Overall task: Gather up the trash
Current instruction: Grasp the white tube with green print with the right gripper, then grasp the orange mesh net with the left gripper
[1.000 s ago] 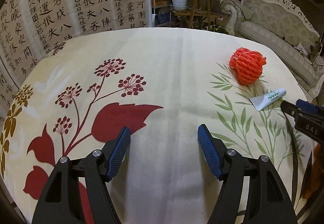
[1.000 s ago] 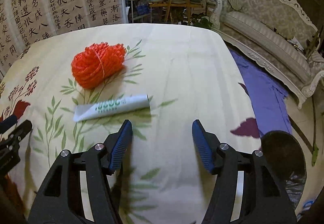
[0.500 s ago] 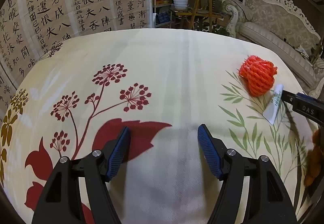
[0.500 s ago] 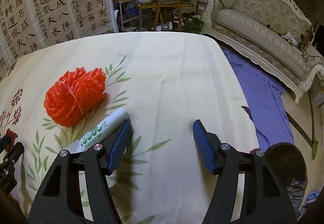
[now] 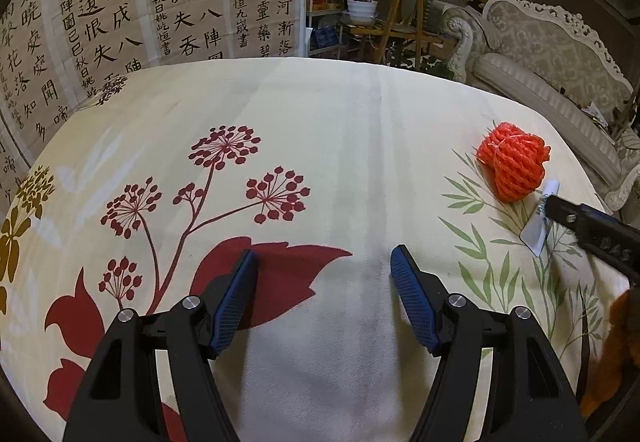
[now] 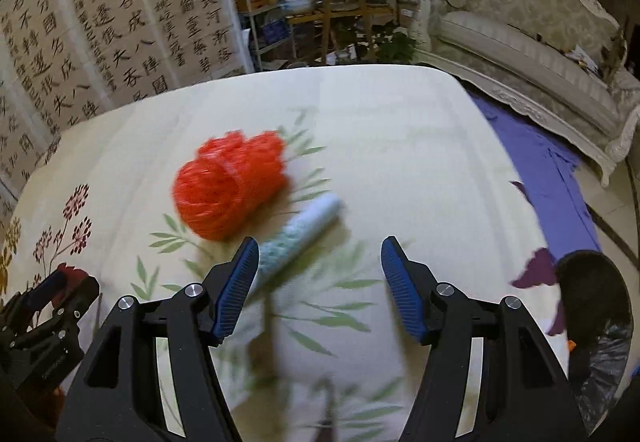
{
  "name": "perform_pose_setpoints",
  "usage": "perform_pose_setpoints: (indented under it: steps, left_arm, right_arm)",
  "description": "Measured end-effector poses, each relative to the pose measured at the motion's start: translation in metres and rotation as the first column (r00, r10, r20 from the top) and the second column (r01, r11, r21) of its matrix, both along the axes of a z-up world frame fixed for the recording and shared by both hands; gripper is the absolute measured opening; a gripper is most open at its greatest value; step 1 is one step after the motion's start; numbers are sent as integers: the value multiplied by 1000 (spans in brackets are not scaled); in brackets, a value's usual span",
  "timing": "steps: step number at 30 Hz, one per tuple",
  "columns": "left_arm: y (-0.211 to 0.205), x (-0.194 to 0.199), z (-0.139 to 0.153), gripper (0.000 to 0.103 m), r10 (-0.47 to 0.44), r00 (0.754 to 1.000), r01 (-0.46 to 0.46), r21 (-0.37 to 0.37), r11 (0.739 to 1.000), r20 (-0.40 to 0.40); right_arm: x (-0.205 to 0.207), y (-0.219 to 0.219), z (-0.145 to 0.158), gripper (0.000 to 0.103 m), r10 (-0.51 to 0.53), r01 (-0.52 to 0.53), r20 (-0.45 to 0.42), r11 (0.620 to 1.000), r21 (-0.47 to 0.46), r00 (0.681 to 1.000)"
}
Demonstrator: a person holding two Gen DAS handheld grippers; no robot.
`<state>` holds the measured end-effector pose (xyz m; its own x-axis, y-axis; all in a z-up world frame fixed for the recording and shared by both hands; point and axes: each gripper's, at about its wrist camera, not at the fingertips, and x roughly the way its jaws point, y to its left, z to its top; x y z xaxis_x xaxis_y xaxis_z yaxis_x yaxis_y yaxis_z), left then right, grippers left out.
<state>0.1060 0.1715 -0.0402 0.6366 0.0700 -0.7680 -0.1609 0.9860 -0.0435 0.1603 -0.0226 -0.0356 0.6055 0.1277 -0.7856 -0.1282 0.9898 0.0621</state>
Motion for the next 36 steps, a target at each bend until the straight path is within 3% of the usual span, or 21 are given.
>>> perform_pose_setpoints:
  steps: [5,8,15,23,27,30,36]
  left_arm:
    - [0,-1,0,68,-2,1000,2,-3,1000,1]
    - [-1,-1,0,69,-5,1000,5,-3,1000,2]
    - [-4,0,-1,69,-10,1000,10,9,1000,-1]
    - [-6,1,-1,70,-12,1000,12,27,1000,-6]
    - [-5,1,-1,70,-12,1000,12,24,1000,-6]
    - [-6,0,0,70,-16,1000,16,23,1000,-6]
    - [-23,-3,6,70,-60,998,59,57,997,22]
  right_arm:
    - [3,11,-5,64,4,-5,-11,999,-54,1000]
    - [-4,-3,-6,66,-1,1,-8,998,-68,1000]
    - [-12,-34,-5,66,-35,34,-12,998,-50,999]
    - [-14,-26,-5,63,-17,17,-10,1000,-17,1000]
    - [-17,-18,-7,46,11,-11,0,996,-84,1000]
    - [-21,-28,-5,19,-3,4,8,996,-94,1000]
    - [-21,-53,-6,19,-31,32,20,997,-66,999]
